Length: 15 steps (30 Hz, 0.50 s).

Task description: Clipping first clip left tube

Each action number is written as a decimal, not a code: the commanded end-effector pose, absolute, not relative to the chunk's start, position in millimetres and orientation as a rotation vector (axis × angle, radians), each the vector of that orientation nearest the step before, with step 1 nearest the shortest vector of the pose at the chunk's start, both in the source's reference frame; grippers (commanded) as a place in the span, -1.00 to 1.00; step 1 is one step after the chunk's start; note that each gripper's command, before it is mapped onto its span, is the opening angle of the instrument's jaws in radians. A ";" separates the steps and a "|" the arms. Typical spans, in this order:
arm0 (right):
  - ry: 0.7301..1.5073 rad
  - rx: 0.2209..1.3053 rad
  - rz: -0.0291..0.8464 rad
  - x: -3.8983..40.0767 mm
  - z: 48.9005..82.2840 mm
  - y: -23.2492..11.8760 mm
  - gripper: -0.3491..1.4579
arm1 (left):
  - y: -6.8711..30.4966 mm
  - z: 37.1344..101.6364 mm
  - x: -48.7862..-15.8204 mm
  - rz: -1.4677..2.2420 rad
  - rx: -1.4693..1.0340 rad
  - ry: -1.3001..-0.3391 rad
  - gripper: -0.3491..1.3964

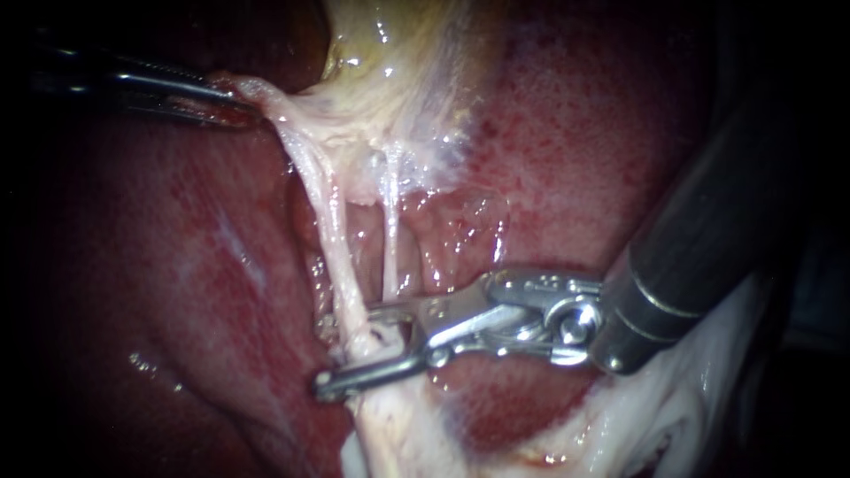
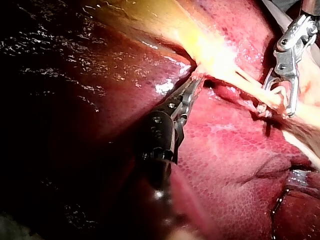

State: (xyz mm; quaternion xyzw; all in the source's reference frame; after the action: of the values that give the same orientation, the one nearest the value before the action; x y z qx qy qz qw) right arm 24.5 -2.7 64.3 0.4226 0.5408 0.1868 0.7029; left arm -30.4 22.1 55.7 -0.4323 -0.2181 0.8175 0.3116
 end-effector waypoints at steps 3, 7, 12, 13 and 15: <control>1.208 0.949 0.406 24.8 64.1 -2.8 -0.10 | 22.1 55.7 -30.5 2.157 -1.140 -0.575 -1.00; 1.213 0.954 0.405 25.0 63.4 -3.0 -0.09 | 22.1 55.8 -30.5 2.157 -1.140 -0.575 -1.00; 1.217 0.963 0.406 25.3 61.5 -3.1 -0.10 | 22.1 55.8 -30.5 2.157 -1.140 -0.575 -1.00; 1.218 0.965 0.406 25.4 61.2 -3.0 -0.11 | 22.1 55.8 -30.5 2.157 -1.140 -0.575 -1.00; 1.218 0.969 0.407 25.4 60.3 -2.9 -0.13 | 22.1 55.8 -30.5 2.157 -1.140 -0.575 -1.00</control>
State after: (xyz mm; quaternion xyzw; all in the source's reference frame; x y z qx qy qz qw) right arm 25.5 -2.9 60.0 0.4345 0.5458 0.1825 0.6929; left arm -30.5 22.1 55.8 -0.4321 -0.2178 0.8176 0.3122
